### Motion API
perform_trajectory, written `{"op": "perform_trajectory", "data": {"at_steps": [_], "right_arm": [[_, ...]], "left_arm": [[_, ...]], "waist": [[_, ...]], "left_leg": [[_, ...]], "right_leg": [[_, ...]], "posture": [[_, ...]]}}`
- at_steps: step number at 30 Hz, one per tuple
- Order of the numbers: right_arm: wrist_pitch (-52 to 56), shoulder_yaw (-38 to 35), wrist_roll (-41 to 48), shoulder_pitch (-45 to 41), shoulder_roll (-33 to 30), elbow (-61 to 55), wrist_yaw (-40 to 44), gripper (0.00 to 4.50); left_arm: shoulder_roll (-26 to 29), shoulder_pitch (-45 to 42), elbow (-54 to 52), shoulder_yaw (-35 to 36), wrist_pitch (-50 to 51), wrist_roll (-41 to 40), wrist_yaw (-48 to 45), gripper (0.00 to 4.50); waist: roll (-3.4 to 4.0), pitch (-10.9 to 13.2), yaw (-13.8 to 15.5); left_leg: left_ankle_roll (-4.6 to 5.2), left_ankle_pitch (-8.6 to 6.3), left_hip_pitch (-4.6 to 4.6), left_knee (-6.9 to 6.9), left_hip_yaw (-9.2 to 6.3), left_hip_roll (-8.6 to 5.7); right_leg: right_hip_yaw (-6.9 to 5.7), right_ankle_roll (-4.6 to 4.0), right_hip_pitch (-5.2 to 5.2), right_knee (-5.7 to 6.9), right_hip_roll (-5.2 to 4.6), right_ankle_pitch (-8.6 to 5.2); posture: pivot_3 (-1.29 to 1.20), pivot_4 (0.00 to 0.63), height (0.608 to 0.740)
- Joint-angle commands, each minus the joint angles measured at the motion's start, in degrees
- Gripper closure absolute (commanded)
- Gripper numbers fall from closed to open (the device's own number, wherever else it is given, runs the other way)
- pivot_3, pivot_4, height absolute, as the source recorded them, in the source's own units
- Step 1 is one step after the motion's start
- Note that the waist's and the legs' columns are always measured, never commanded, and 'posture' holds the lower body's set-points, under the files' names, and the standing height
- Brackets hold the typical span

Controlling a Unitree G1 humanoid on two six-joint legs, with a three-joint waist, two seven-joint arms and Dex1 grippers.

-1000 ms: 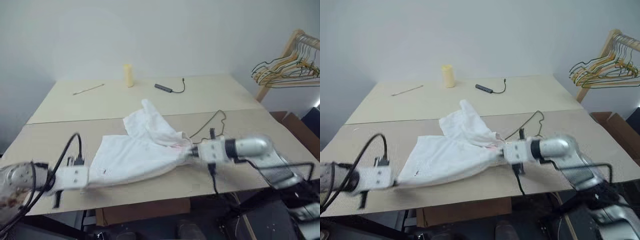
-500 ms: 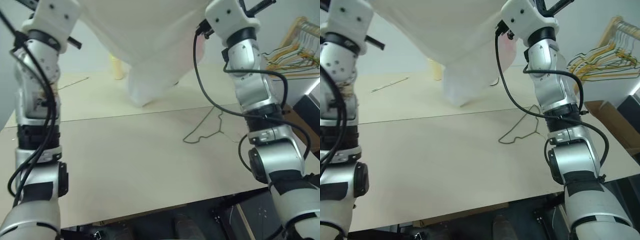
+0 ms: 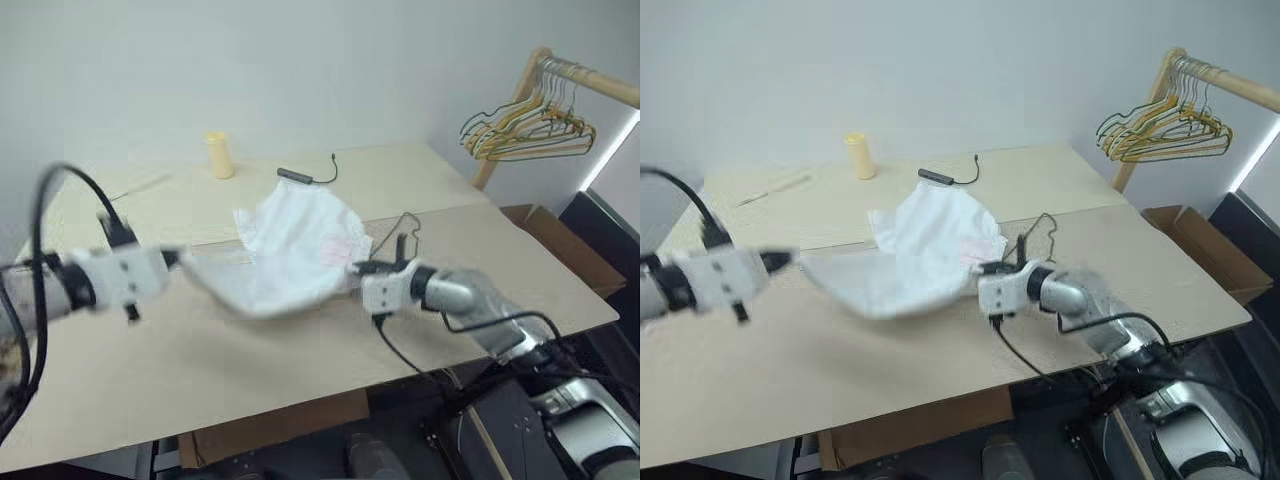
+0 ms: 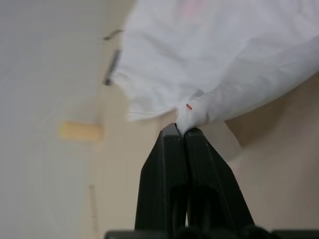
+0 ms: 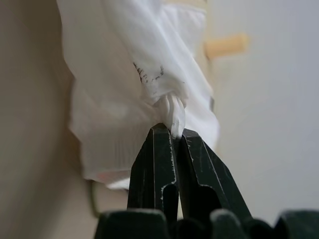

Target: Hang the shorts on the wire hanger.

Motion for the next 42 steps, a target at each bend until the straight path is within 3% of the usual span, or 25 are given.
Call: {"op": "perform_trajectory", "data": {"at_steps": [1, 6, 11, 19, 22, 27, 29, 33, 34, 38, 42], "right_arm": [[-4.46, -0.91, 4.29, -0.02, -2.96, -4.8, 7.37, 4.5], [-10.2, -0.2, 4.92, 1.33, -6.76, -5.16, 13.99, 4.5], [-12.62, -0.84, 4.72, 2.03, -7.52, -4.47, 16.45, 4.5], [-15.79, -1.52, 5.84, 2.67, -8.36, -4.15, 19.03, 4.5], [-16.69, -1.09, 3.86, 2.6, -9.17, -3.73, 19.73, 3.69], [-14.56, -2.57, 9.59, 4.3, -13.13, -6.46, 24.6, 1.82], [-12.75, -4.03, 14.16, 5.16, -14.7, -8.09, 26.64, 1.27], [0.97, -10.58, 24.22, 5.58, -14.74, -10.13, 26.95, 0.0], [6.17, -11.66, 24.02, 4.69, -13.33, -10.08, 25.3, 0.0], [30.35, -13.3, 21.36, -2.05, -4.97, -4.65, 17.33, 0.0], [45.41, -14.11, 18.66, -7.67, 3.85, 4.15, 7.83, 0.0]], "left_arm": [[1.95, 9.22, -3.9, 7.17, 2.46, 2.56, -7.76, 4.48], [1.7, 24.23, -3.97, 11.53, 2.55, 11.62, -13.99, 4.48], [-0.04, 32.78, -6.26, 13.32, 3.92, 16.72, -17.16, 4.48], [-0.97, 30.0, -9.81, 9.72, 6.63, 15.05, -16.96, 4.48], [-0.82, 26.83, -7.98, 7.95, 4.76, 14.39, -15.69, 3.89], [-0.45, 25.74, -5.71, 10.05, 3.6, 13.12, -17.97, 2.17], [-0.07, 26.19, -4.59, 11.84, 2.91, 12.64, -19.55, 1.67], [-0.37, 23.48, -1.82, 17.21, 2.38, 8.59, -21.0, 0.36], [-0.64, 22.05, -0.91, 17.92, 2.69, 8.05, -20.06, 0.06], [-1.64, 14.9, 3.9, 18.51, 1.35, 2.88, -17.49, 0.02], [-4.11, 4.37, 3.12, 12.4, 3.59, -1.37, -10.59, 0.02]], "waist": [[-0.05, 0.03, 0.39], [-0.14, 0.01, 2.08], [-0.22, 0.01, 3.7], [-0.22, 0.02, 5.75], [-0.22, 0.02, 6.06], [-0.23, 0.01, 6.47], [-0.24, 0.02, 6.47], [-0.24, 0.03, 6.45], [-0.25, 0.01, 6.42], [-0.29, -0.06, 6.02], [-0.27, -0.06, 6.24]], "left_leg": [[0.0, 0.0, 0.0, -0.01, 0.02, 0.0], [-0.06, -0.1, -0.1, -0.05, 0.18, 0.0], [-0.09, -0.22, -0.14, -0.1, 0.24, 0.02], [-0.09, -0.23, -0.03, -0.11, 0.27, 0.05], [-0.09, -0.23, -0.08, -0.11, 0.29, 0.04], [-0.08, -0.28, -0.11, -0.12, 0.33, 0.05], [-0.08, -0.29, -0.12, -0.13, 0.33, 0.07], [-0.08, -0.28, -0.05, -0.13, 0.33, 0.11], [-0.08, -0.28, -0.02, -0.12, 0.33, 0.11], [-0.09, -0.28, 0.03, -0.11, 0.32, 0.15], [-0.12, -0.3, -0.2, -0.12, 0.3, 0.11]], "right_leg": [[-0.02, -0.02, -0.03, 0.05, 0.03, -0.02], [-0.03, -0.03, -0.15, 0.04, 0.06, -0.19], [-0.03, -0.14, -0.24, 0.07, 0.06, -0.34], [-0.11, -0.28, -0.3, 0.1, 0.06, -0.46], [-0.1, -0.29, -0.27, 0.14, 0.05, -0.46], [-0.11, -0.38, -0.29, 0.12, 0.05, -0.49], [-0.11, -0.37, -0.31, 0.13, 0.06, -0.51], [-0.13, -0.39, -0.27, 0.17, 0.07, -0.52], [-0.14, -0.38, -0.27, 0.19, 0.06, -0.52], [-0.14, -0.43, -0.29, 0.25, 0.11, -0.49], [-0.16, -0.8, -0.36, 0.2, 0.12, -0.25]], "posture": [[-0.07, 0.0, 0.74], [-0.06, 0.0, 0.74], [-0.06, 0.0, 0.74], [-0.06, 0.0, 0.74], [-0.06, 0.0, 0.74], [-0.07, 0.0, 0.74], [-0.08, 0.0, 0.74], [-0.09, 0.0, 0.74], [-0.09, 0.0, 0.74], [-0.09, 0.0, 0.74], [-0.09, 0.0, 0.74]]}}
